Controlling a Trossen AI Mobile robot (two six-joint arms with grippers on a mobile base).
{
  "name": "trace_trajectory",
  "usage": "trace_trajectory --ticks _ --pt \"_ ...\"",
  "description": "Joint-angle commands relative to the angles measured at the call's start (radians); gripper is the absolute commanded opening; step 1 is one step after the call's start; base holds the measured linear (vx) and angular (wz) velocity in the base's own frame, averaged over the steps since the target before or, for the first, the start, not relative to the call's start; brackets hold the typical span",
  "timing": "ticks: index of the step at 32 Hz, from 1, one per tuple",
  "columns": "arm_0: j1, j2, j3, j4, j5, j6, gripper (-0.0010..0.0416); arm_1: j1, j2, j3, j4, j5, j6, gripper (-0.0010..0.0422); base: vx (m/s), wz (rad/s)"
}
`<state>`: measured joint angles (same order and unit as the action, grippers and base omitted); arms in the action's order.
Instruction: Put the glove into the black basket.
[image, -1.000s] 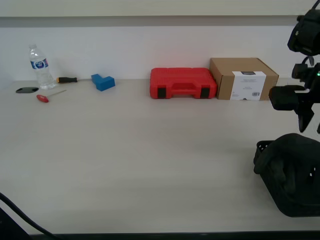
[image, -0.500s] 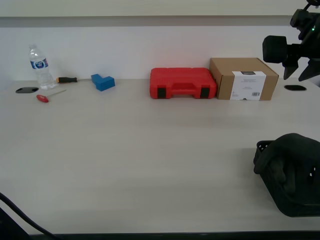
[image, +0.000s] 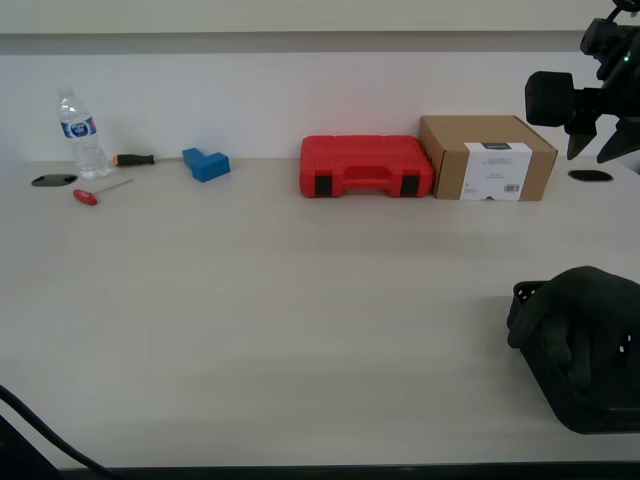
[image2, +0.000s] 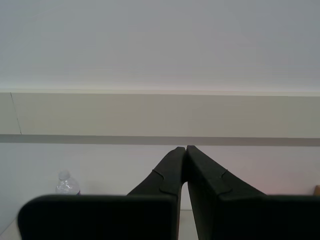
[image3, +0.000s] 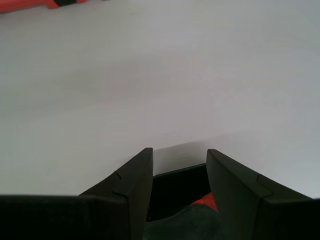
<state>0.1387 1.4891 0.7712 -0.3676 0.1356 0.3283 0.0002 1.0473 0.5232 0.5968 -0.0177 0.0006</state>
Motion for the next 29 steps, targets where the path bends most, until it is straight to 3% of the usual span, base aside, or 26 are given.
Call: trace_trajectory --ticks 1,29 --pt "0.0 0.0 0.0 0.001 0.004 0.001 0.0146 0.0 0.0 0.0 0.003 0.0 0.0 0.0 0.0 0.0" --pt "0.0 0.0 0.001 0.001 0.004 0.001 0.0146 0.0 0.0 0.0 0.003 0.0 0.0 0.0 0.0 0.0"
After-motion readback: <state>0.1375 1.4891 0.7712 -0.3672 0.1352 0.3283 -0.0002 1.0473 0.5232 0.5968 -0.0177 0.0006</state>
